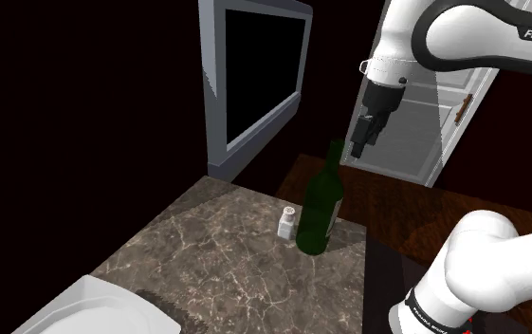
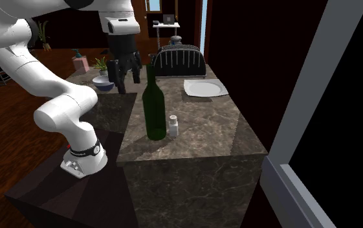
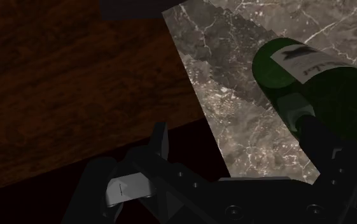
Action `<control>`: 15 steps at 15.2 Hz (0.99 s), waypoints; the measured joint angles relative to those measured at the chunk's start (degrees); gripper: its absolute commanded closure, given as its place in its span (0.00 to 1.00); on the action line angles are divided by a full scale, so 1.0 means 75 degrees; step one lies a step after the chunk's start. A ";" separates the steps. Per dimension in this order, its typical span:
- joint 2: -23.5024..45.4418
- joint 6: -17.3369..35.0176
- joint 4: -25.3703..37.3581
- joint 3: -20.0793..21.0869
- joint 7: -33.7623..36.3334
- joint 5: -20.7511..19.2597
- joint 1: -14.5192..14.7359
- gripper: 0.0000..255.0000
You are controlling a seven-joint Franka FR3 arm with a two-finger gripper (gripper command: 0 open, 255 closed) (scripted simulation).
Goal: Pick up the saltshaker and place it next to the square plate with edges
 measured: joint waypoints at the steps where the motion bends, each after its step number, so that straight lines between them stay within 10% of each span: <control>1: 0.0000 0.0000 0.0000 0.0000 0.0000 0.0000 0.0000 0.00; 15: 0.2088 0.2684 -0.0807 0.1149 0.0841 0.0836 0.0579 0.00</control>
